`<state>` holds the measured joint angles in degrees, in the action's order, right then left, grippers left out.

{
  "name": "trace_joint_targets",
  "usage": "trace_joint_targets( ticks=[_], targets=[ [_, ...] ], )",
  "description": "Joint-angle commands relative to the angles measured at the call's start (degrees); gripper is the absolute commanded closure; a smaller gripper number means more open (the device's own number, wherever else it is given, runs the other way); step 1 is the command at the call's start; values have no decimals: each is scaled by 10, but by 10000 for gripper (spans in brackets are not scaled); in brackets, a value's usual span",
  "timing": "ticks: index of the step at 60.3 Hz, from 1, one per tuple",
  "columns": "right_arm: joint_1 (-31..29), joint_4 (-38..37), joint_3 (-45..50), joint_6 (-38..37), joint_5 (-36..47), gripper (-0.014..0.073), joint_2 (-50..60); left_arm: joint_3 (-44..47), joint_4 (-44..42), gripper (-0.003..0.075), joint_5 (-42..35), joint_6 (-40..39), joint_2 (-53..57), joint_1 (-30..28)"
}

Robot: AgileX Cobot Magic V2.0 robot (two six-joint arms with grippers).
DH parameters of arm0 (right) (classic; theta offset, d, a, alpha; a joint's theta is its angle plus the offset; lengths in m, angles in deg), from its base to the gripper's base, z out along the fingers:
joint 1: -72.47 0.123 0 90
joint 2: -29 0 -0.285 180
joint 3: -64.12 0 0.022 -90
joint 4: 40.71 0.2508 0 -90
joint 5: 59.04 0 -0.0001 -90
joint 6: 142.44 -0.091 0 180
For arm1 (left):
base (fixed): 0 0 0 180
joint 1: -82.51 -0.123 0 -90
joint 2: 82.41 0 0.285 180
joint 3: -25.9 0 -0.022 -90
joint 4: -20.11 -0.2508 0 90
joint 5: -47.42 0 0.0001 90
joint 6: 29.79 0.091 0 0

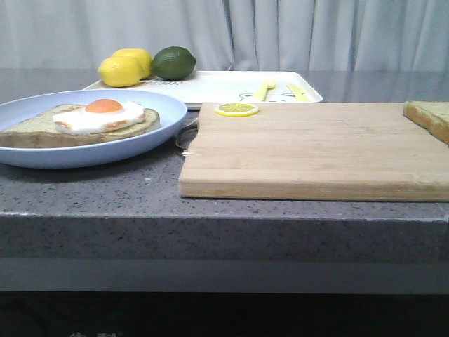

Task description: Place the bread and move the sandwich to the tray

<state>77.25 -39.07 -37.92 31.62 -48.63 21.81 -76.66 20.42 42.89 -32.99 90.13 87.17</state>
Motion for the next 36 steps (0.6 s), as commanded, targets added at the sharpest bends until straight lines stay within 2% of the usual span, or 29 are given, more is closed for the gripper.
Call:
trace_joint_targets(
  ticks=[1,4,10,16,22,29,36],
  targets=[
    [0,-5,-58,1,-9,673,11,-4,5,739,-96,-4,12,0],
    [0,-5,-97,1,-84,673,7,-24,5,739,-84,-4,11,0],
    [-1,-7,-199,1,-264,671,-31,-99,1,739,1,-4,-14,0],
    [-1,-13,-284,1,-345,671,-103,-178,-9,739,72,-4,-81,0],
    [-1,-13,-338,1,-339,671,-184,-248,-10,739,123,-4,-184,0],
    [0,-12,-362,1,-304,671,-250,-293,-10,739,124,-4,-279,0],
    [0,-12,-365,1,-279,667,-281,-315,-10,739,109,-4,-323,0]
  ],
)
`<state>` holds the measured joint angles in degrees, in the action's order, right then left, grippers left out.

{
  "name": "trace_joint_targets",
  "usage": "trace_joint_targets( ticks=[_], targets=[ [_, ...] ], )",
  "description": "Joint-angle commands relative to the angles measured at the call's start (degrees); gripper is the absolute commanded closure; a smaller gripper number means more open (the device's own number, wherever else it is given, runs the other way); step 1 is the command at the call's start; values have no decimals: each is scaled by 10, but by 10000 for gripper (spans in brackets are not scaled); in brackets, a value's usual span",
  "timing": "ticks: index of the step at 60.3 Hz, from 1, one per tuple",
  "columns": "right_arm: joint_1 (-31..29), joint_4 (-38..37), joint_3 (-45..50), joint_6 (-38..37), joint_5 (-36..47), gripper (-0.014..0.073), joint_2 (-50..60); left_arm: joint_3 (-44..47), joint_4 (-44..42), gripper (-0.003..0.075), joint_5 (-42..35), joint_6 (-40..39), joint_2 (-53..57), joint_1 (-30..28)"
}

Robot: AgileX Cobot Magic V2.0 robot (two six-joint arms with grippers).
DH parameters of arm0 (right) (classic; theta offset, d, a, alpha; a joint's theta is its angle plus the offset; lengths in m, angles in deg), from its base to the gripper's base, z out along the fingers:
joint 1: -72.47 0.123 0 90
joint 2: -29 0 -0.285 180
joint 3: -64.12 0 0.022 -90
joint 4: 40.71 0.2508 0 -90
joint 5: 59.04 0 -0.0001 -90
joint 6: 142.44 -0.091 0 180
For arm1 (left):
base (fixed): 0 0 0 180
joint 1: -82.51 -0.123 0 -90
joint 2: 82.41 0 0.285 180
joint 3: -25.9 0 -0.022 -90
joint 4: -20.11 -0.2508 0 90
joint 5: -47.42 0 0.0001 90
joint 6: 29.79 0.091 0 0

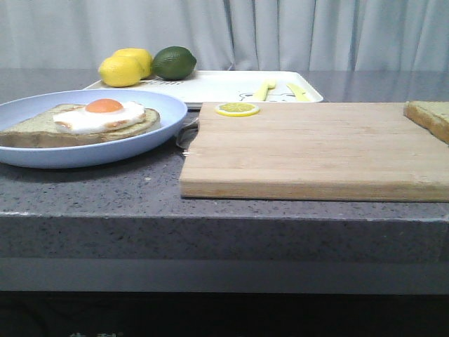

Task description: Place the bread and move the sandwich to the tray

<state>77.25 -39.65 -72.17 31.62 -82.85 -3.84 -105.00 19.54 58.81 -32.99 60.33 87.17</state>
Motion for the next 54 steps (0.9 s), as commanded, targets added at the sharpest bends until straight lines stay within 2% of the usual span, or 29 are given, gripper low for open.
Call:
trace_joint_targets(
  ticks=[1,5,7,10,18,20,23,26,33,47,54],
  targets=[
    [0,-6,-23,1,65,662,-26,-32,-1,739,-58,-4,-30,0],
    [0,-6,-23,1,68,619,-29,-32,-1,730,-82,-4,-39,0],
    [0,-6,-22,1,70,573,-29,-32,-1,702,-90,-4,-43,0],
    [0,-7,-22,1,70,480,-29,-32,-1,621,-100,-4,-49,0],
    [0,-7,-22,1,70,96,-29,-32,-1,235,-106,-4,-61,0],
    [0,-7,-22,1,71,22,-29,-31,-1,166,-106,-4,-62,0],
    [0,-7,-22,1,73,-55,-29,-31,-1,105,-103,-4,-64,0],
    [0,-7,-22,1,71,-40,-29,-31,-1,86,-104,-4,-67,0],
    [-1,-11,-41,1,38,-21,-55,-31,-1,102,-104,-4,-70,0],
    [-1,-41,-204,1,-177,-21,-260,-31,-1,102,-105,-4,-70,0],
    [-2,-54,-284,1,-243,-21,-361,-31,-1,102,-105,-4,-70,0]
  ],
)
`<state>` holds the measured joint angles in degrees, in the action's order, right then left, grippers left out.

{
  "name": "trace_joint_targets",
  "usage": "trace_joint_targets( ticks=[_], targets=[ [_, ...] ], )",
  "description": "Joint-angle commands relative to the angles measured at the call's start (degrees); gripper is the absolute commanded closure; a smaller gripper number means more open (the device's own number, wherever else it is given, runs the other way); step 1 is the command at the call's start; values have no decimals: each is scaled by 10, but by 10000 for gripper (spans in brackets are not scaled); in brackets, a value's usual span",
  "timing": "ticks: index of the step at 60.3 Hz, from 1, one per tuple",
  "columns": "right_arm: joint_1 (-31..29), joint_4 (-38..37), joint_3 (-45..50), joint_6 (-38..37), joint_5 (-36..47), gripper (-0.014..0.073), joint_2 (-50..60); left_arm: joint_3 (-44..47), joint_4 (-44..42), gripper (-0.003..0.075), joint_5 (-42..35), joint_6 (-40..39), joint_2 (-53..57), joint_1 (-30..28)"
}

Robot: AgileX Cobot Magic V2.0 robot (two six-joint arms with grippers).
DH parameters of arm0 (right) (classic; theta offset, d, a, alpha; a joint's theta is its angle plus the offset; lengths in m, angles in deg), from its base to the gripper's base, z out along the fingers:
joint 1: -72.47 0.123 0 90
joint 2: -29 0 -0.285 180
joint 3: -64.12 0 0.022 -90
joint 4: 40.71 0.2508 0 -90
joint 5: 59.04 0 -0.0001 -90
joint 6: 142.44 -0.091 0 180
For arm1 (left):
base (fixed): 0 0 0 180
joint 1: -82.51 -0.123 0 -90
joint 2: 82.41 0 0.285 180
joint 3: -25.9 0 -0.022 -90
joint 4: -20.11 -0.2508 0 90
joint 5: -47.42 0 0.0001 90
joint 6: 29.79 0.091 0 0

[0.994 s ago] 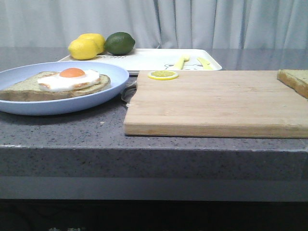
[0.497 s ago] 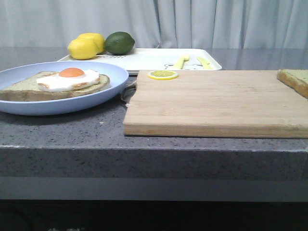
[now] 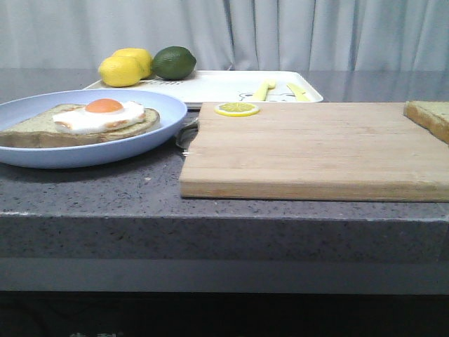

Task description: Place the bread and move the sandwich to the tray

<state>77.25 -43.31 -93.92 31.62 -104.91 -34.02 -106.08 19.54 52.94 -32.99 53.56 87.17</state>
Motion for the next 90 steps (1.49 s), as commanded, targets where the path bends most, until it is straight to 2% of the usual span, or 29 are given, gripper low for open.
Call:
trace_joint_targets(
  ticks=[1,8,16,21,31,38,55,69,90],
  targets=[
    [-2,-17,-75,1,-28,-21,-70,-20,-1,102,-46,-4,-2,0],
    [-27,-8,-131,1,-47,-21,-149,-20,-1,102,-46,-4,-2,0],
    [-102,40,-177,20,-55,-21,-210,-20,-1,102,-46,-4,-2,0],
    [-158,103,-192,84,-81,-21,-240,-20,-1,102,-46,-4,-2,0],
    [-287,288,-224,243,-170,-21,-300,-20,-1,102,-46,-4,-2,0],
    [-335,334,-238,292,-213,-21,-341,-20,-1,102,-46,-4,-2,0],
    [-328,385,-245,362,-256,-21,-395,-20,-1,102,-46,-4,-2,0],
    [-325,384,-245,363,-254,-21,-427,-20,-1,102,-46,-4,-2,0],
    [-307,385,-245,363,-301,-2,-439,-20,-1,102,-46,-4,-2,0]
  ],
)
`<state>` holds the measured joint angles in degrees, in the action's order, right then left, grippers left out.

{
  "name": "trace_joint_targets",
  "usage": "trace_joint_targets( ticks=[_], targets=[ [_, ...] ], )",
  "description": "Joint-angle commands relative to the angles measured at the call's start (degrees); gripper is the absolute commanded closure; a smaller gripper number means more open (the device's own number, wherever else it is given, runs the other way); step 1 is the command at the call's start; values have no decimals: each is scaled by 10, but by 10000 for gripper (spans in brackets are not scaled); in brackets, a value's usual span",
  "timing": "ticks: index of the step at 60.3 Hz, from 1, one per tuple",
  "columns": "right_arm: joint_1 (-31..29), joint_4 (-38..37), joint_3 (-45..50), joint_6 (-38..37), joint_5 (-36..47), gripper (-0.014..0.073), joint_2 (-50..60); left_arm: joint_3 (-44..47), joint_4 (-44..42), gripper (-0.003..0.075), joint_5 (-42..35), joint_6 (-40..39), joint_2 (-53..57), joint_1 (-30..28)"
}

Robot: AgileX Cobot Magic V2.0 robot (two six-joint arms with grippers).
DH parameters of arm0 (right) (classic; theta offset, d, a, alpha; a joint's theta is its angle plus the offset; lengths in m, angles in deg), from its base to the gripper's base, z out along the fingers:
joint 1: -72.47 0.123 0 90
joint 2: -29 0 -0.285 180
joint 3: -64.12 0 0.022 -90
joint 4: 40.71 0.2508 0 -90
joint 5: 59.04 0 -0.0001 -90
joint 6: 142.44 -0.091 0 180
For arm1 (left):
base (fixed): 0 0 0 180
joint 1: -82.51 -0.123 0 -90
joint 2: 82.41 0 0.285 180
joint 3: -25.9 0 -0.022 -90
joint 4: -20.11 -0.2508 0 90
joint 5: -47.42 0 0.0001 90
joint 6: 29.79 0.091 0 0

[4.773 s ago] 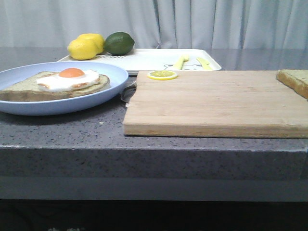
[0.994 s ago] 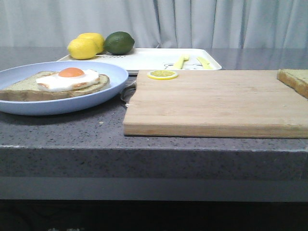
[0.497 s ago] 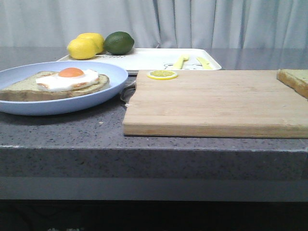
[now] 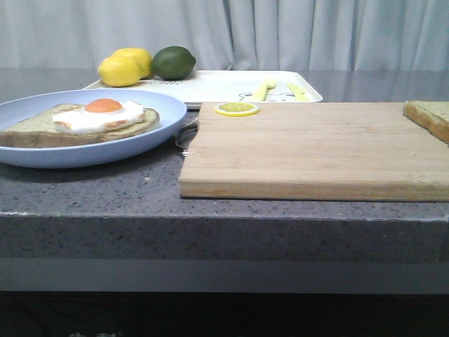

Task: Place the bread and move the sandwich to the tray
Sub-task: 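Close the right gripper on the bread slice, then lift the bread and carry it over the egg on the blue plate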

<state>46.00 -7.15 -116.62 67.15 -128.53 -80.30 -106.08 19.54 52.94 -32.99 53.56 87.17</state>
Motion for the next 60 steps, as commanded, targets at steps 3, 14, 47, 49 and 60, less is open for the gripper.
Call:
trace_joint_targets(
  ticks=[3,14,47,49,60],
  targets=[
    [9,24,-18,8,-70,47,24,-20,-1,102,-46,-4,-2,0],
    [20,24,-18,6,-70,434,24,-20,-1,102,-46,-4,-2,0],
    [26,147,-41,-101,-70,670,135,-20,-1,102,-46,-4,-2,0],
    [34,169,-41,-101,-70,670,144,-20,-1,102,-46,-4,-2,0],
    [115,259,-41,-81,-59,670,164,-20,-1,102,-46,-4,-2,0]
  ],
)
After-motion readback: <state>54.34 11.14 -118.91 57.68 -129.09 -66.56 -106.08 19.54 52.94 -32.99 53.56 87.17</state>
